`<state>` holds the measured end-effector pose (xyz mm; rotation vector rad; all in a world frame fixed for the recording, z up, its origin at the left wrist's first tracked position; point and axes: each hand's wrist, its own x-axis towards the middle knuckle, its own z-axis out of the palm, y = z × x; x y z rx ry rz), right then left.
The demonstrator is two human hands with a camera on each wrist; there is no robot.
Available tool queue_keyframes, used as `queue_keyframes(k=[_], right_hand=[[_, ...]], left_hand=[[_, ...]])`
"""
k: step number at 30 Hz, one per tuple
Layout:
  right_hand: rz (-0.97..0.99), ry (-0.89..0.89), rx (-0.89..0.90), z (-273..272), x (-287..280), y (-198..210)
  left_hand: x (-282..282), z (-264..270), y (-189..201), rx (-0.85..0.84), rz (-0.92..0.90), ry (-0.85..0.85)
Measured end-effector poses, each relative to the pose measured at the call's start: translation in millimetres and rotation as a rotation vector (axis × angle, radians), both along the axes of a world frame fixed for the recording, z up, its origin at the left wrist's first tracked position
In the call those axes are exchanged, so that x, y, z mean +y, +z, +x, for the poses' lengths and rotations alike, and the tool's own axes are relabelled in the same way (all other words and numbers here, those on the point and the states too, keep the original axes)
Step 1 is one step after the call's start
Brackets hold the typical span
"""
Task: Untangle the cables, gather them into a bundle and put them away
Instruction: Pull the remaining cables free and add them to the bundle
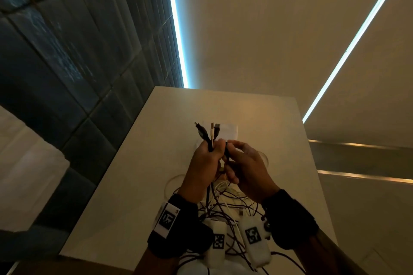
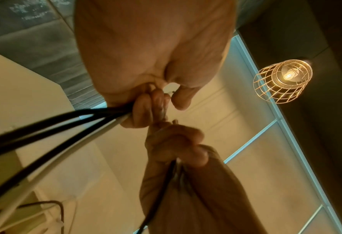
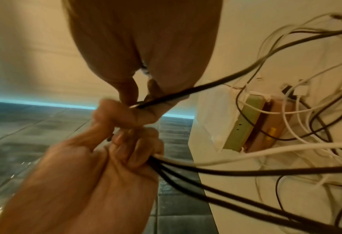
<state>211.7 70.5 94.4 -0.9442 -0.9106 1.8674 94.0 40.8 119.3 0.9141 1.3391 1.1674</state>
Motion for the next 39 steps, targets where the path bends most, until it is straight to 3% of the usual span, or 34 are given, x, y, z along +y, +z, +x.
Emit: queue_keyframes(k=[6,11,15,17,21,26,34,39], right_hand=[[0.14,0.05,-0.057,-1,-13,10],[0.309,0.033,-0.16,2,-16,11],[0.385,0.081,-0.238,8,-18,5],[0.416,0.083,-0.244,11,-20,3],[0.502,0.048,-0.285,10,-17,4],[0.543,0.11,-0.281,7,-13,5],[0.528,0.275,-0.349,8,-9,-46],[0.557,0.255,-0.494,15,-2,-93]], left_hand=[[2,-7,-4,0.011,-0.032,0.157],[-4,-4,-3,-0.043,-0.026,0.055],[-3,-10,-1,-0.089,0.105,0.152],[-2,-11,-1,-0.126,0.136,0.112],[-2,-7,2,-0.014,0.107,-0.005],[3,-7,1,-0.055,0.115,0.084],[5,-16,6,-0.403,0.102,0.219],[8,-32,7,-0.403,0.124,0.161]])
